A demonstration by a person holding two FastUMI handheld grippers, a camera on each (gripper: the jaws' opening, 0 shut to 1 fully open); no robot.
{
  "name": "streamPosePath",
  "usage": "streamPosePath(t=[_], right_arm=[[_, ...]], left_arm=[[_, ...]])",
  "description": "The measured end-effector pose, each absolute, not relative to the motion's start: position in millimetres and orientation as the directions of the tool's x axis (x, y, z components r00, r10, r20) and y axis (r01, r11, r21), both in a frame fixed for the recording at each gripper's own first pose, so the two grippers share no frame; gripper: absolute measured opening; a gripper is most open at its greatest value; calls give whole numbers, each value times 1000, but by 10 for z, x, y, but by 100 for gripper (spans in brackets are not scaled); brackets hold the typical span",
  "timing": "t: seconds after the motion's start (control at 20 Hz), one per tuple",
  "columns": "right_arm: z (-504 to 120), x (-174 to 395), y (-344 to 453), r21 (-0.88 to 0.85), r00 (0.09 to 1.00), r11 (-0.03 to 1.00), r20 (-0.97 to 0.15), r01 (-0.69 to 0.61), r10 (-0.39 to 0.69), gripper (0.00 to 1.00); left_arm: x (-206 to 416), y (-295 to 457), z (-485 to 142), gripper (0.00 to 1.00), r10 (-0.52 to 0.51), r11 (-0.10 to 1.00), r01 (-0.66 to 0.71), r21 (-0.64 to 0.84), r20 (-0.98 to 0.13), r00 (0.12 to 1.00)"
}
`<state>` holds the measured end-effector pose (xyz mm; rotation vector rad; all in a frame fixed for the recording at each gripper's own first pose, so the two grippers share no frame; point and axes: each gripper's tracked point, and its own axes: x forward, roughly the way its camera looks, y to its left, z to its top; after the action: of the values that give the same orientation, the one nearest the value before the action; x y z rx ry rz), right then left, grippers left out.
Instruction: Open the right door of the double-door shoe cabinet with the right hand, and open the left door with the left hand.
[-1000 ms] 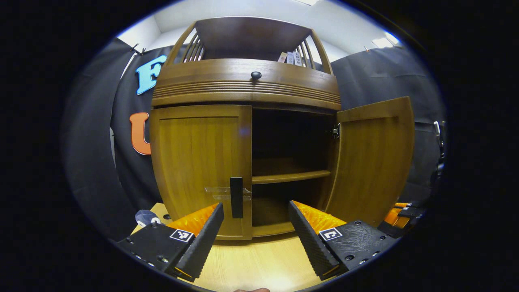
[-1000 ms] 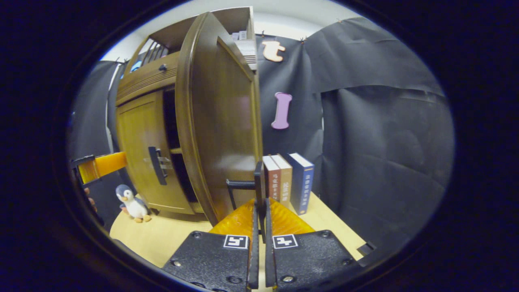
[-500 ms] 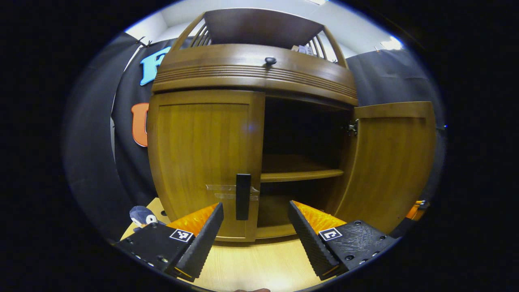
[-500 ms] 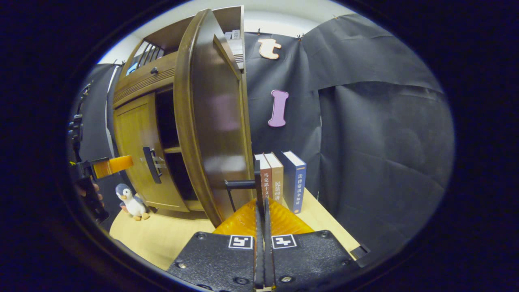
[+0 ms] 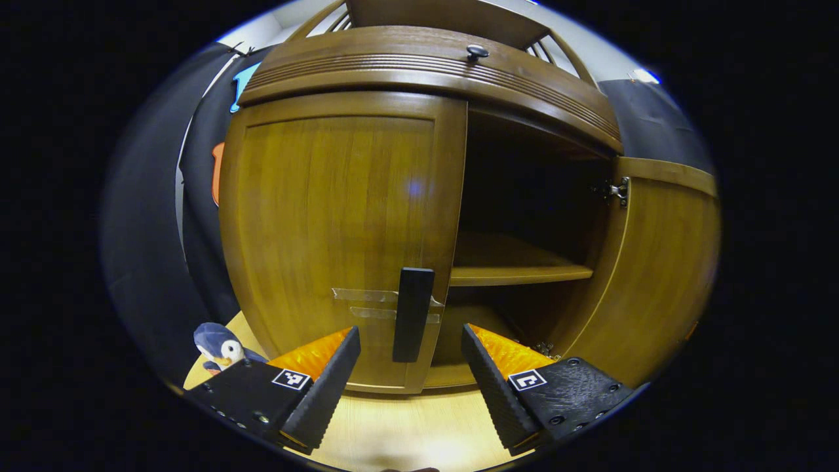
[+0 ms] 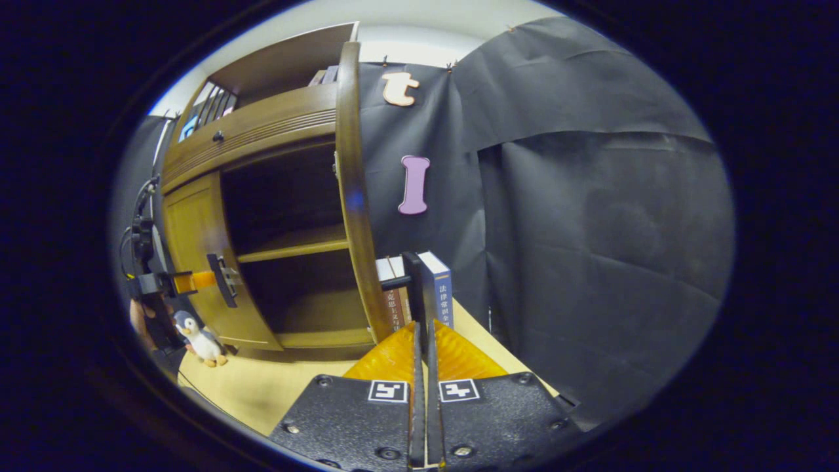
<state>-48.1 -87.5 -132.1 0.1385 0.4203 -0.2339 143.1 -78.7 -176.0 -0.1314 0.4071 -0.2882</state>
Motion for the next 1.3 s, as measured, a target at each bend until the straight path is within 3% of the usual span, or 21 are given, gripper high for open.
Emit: streamPosePath(t=[0.35,0.45,0.5,0.55,0.65,0.7,0.75,0.85,0.9,1.0,1.05,1.1,1.15,1.3], right_arm=[[-1277,-605,-907,53,894,968,-399,244,-203,13],[-1255,-660,-919,57,894,969,-403,239,-196,22],[-1253,-707,-957,58,892,967,-402,249,-206,29],[-1241,-760,-993,60,891,963,-397,264,-220,31],[-1203,-885,-1075,67,887,953,-389,297,-249,34],[-1218,-913,-1111,70,884,948,-388,311,-262,36],[-1200,-935,-1138,73,882,944,-386,323,-272,37],[-1186,-954,-1142,76,881,940,-381,332,-280,37],[-1181,-960,-1135,72,882,941,-377,331,-281,37],[-1172,-970,-1106,59,884,943,-371,327,-284,37],[-1189,-959,-1086,57,885,946,-376,319,-276,37],[-1205,-964,-1059,53,884,949,-383,312,-270,38],[-1202,-961,-1029,51,885,952,-386,303,-261,38],[-1198,-931,-924,52,893,960,-385,275,-235,38]], left_arm=[[1756,-809,-1868,93,-272,961,229,-158,-364,891],[1853,-839,-1914,93,-271,961,228,-159,-357,894],[1872,-851,-1942,80,-266,962,220,-163,-364,893],[1891,-863,-1977,82,-260,963,213,-164,-371,892],[1973,-866,-1999,72,-259,964,214,-160,-363,895],[1998,-888,-2009,80,-268,962,225,-157,-365,891],[1999,-919,-2025,51,-283,958,241,-156,-372,884],[2004,-970,-2043,53,-302,953,265,-148,-372,878],[2032,-980,-2050,42,-306,952,274,-137,-370,877],[2032,-977,-2042,33,-310,951,284,-124,-355,882],[2030,-978,-2030,43,-318,948,287,-139,-351,881],[1995,-968,-2021,43,-320,947,286,-147,-358,877],[2012,-979,-2041,29,-322,947,288,-146,-363,875],[1994,-956,-2043,29,-303,953,269,-141,-371,878]])
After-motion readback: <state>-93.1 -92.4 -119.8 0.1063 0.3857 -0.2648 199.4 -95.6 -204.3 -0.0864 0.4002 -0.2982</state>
